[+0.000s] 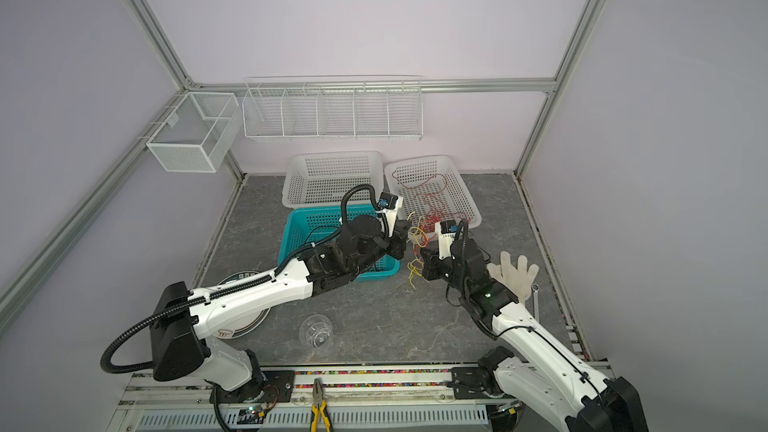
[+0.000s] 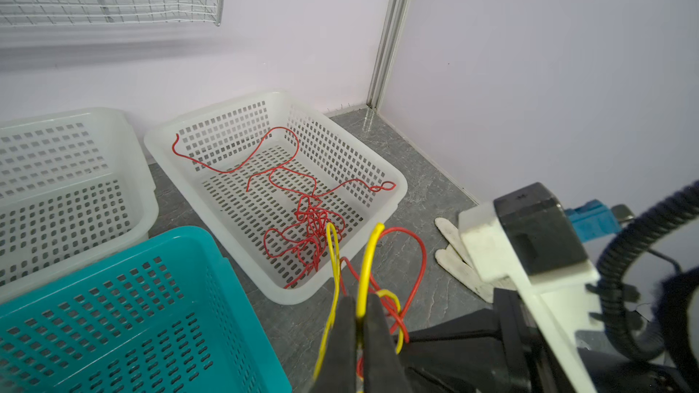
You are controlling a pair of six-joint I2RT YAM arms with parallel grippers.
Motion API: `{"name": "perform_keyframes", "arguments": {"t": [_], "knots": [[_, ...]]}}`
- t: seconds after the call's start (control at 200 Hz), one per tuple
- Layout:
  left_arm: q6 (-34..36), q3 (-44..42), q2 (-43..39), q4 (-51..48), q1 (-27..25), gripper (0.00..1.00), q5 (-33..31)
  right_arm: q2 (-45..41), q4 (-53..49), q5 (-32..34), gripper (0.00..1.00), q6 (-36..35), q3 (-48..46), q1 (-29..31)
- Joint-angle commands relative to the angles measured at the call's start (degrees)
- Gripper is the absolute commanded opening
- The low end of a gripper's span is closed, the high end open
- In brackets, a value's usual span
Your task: Untangle the cables
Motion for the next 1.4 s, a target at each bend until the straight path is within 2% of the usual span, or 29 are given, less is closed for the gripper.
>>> {"name": "perform_keyframes", "arguments": {"t": [0.0,0.21,0.41,0.985,1.17,1.395], "knots": [[3.51,3.59,-2.06,-0.77,-0.03,0.00,-5.04,-2.44,-9.00,8.14,0.06,0.89,-2.15,0.09],[8.53,4.96,-4.35,-3.15,-0.06,0.00,-13.16,-2.96,-15.30,14.20,0.06,2.56,-3.79,-0.52],[11.41,3.34,-8.07,-3.14,-0.06,0.00,-16.66,-0.24,-17.33,18.10,0.06,4.48,-3.46,-2.19],[19.57,-1.24,-21.26,-4.88,0.03,0.00,-29.27,6.96,-15.09,15.76,0.06,5.99,-5.20,-9.67],[22.31,-2.90,-25.67,-4.30,0.20,0.00,-34.33,11.50,-14.73,15.33,0.06,5.81,-4.08,-10.45],[24.85,-4.38,-30.04,-3.39,1.09,0.00,-37.11,12.97,-13.46,14.17,0.06,5.11,-3.12,-10.54]]}}
